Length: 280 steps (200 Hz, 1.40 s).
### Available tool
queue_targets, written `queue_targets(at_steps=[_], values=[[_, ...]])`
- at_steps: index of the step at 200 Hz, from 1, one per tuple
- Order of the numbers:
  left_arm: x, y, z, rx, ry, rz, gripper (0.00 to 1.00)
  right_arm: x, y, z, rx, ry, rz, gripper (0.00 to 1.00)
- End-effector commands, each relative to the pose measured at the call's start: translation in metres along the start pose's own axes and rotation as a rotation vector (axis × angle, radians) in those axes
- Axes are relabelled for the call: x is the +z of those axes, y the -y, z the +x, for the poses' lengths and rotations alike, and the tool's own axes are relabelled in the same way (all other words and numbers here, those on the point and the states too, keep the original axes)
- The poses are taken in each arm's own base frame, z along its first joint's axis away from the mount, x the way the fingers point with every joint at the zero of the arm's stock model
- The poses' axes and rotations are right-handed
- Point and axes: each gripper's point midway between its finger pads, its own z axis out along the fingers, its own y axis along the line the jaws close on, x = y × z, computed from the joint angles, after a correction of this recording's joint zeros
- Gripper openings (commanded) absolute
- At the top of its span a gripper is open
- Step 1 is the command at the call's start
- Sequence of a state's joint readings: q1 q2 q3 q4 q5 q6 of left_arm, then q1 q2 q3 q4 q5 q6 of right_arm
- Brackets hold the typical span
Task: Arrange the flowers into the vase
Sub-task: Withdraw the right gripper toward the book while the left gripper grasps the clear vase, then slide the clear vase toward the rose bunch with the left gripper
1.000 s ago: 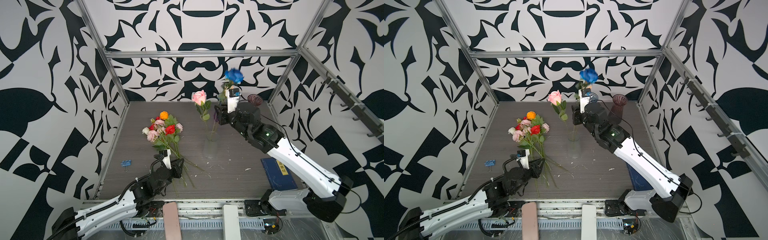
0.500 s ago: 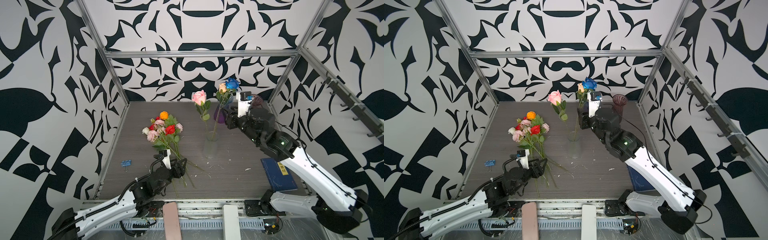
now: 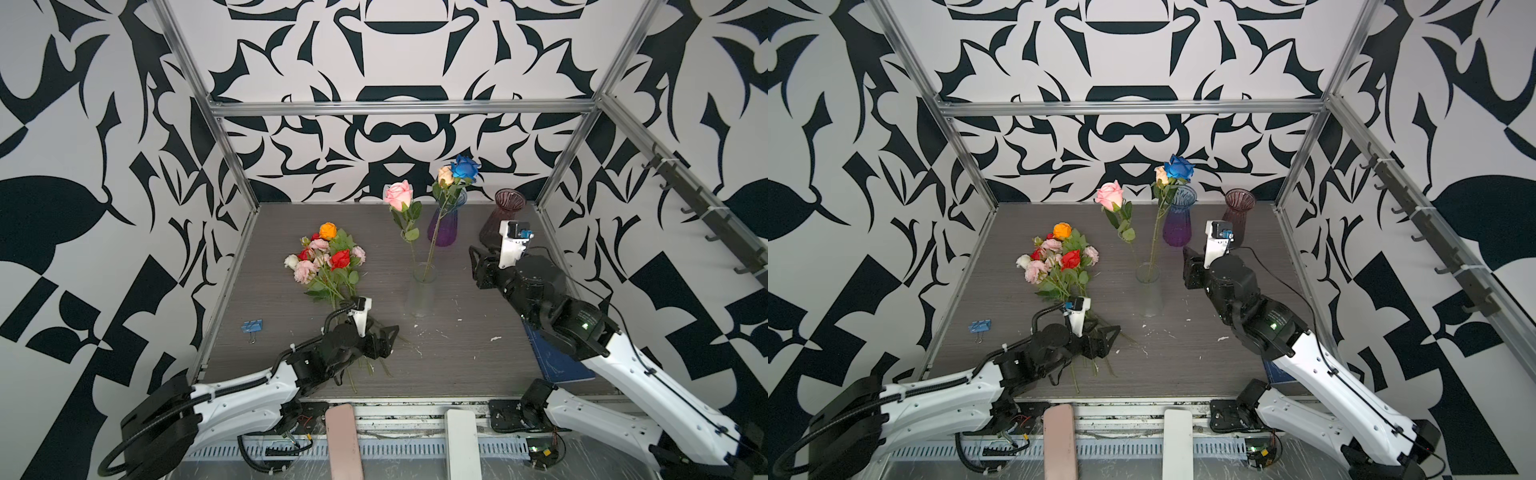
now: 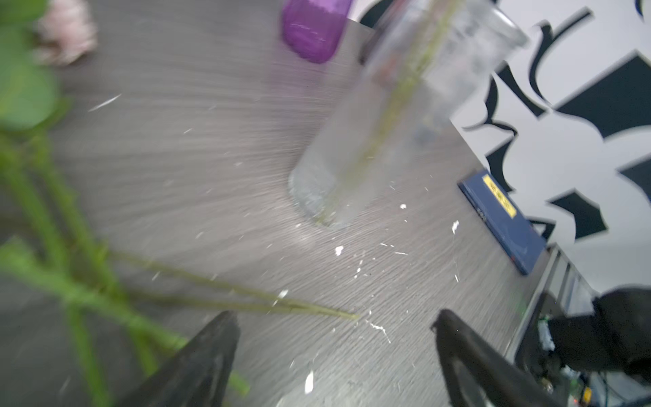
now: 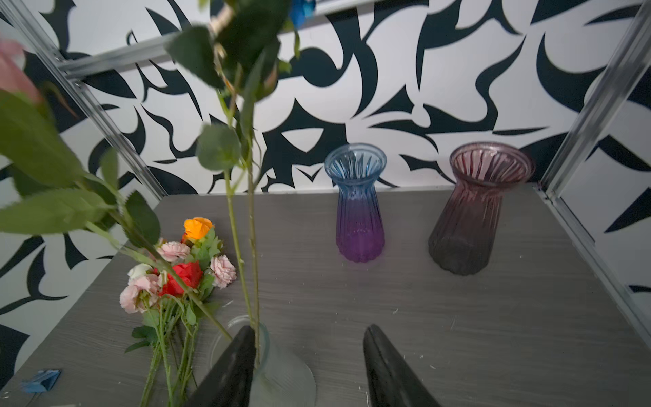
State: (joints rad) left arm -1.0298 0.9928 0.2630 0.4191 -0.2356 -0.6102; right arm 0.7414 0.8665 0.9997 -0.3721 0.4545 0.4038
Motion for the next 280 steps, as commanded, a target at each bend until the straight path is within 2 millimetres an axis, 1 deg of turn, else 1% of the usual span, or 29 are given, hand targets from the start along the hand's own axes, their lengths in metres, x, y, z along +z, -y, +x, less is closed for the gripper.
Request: queue_targets(at_steps=[1, 26, 28, 31, 54, 59, 73, 76, 82, 88, 102, 122, 144, 157, 182, 211, 224, 249, 269, 280], values=[[0.010, 0.047, -0.030, 0.147, 0.110, 0.164, 0.99, 0.003, 0.016, 0.031, 0.088, -0.042, 0.046, 0.53], [0.020, 0.053, -0.038, 0.245, 0.234, 0.188, 0.99, 0.004, 0.025, 0.076, 0.127, -0.102, 0.022, 0.54], [0.019, 0.055, -0.042, 0.249, 0.257, 0.199, 0.99, 0.004, 0.026, 0.080, 0.128, -0.107, 0.020, 0.55], [0.023, 0.053, -0.037, 0.266, 0.257, 0.196, 0.99, 0.004, 0.027, 0.086, 0.132, -0.114, 0.015, 0.56], [0.032, 0.068, -0.039, 0.380, 0.370, 0.279, 0.99, 0.000, 0.040, 0.128, 0.155, -0.164, 0.004, 0.60], [0.038, 0.069, -0.037, 0.394, 0.368, 0.275, 0.99, -0.001, 0.043, 0.137, 0.160, -0.174, 0.005, 0.60], [0.051, 0.066, -0.036, 0.444, 0.370, 0.225, 1.00, -0.003, 0.054, 0.161, 0.198, -0.196, 0.016, 0.59], [0.053, 0.064, -0.039, 0.447, 0.379, 0.207, 0.99, -0.003, 0.055, 0.165, 0.214, -0.198, 0.016, 0.60], [0.055, 0.060, -0.043, 0.453, 0.393, 0.172, 0.99, -0.003, 0.061, 0.180, 0.243, -0.215, 0.025, 0.60], [0.057, 0.056, -0.046, 0.459, 0.405, 0.134, 0.99, -0.003, 0.065, 0.191, 0.275, -0.218, 0.030, 0.59], [0.061, 0.050, -0.054, 0.504, 0.431, 0.067, 0.99, -0.006, 0.081, 0.205, 0.357, -0.209, 0.088, 0.64], [0.071, 0.049, -0.058, 0.555, 0.442, 0.026, 0.99, -0.010, 0.092, 0.212, 0.430, -0.173, 0.102, 0.66], [0.083, 0.056, -0.063, 0.583, 0.454, 0.026, 0.99, -0.008, 0.099, 0.229, 0.535, -0.149, 0.103, 0.64], [0.087, 0.056, -0.069, 0.585, 0.469, 0.001, 0.99, -0.010, 0.101, 0.228, 0.550, -0.131, 0.097, 0.63], [0.088, 0.051, -0.090, 0.575, 0.508, -0.077, 0.99, -0.013, 0.104, 0.229, 0.558, -0.125, 0.099, 0.64], [0.101, 0.037, -0.100, 0.550, 0.441, -0.127, 0.99, -0.012, 0.104, 0.229, 0.559, -0.127, 0.106, 0.63], [0.105, 0.037, -0.103, 0.546, 0.435, -0.120, 0.99, -0.012, 0.104, 0.229, 0.556, -0.130, 0.110, 0.63], [0.111, 0.037, -0.102, 0.536, 0.421, -0.095, 1.00, -0.011, 0.104, 0.230, 0.554, -0.135, 0.114, 0.63], [0.114, 0.035, -0.095, 0.511, 0.399, -0.074, 0.93, -0.011, 0.105, 0.230, 0.555, -0.136, 0.117, 0.62], [0.115, 0.035, -0.092, 0.504, 0.395, -0.063, 0.92, -0.011, 0.105, 0.230, 0.554, -0.136, 0.118, 0.62]])
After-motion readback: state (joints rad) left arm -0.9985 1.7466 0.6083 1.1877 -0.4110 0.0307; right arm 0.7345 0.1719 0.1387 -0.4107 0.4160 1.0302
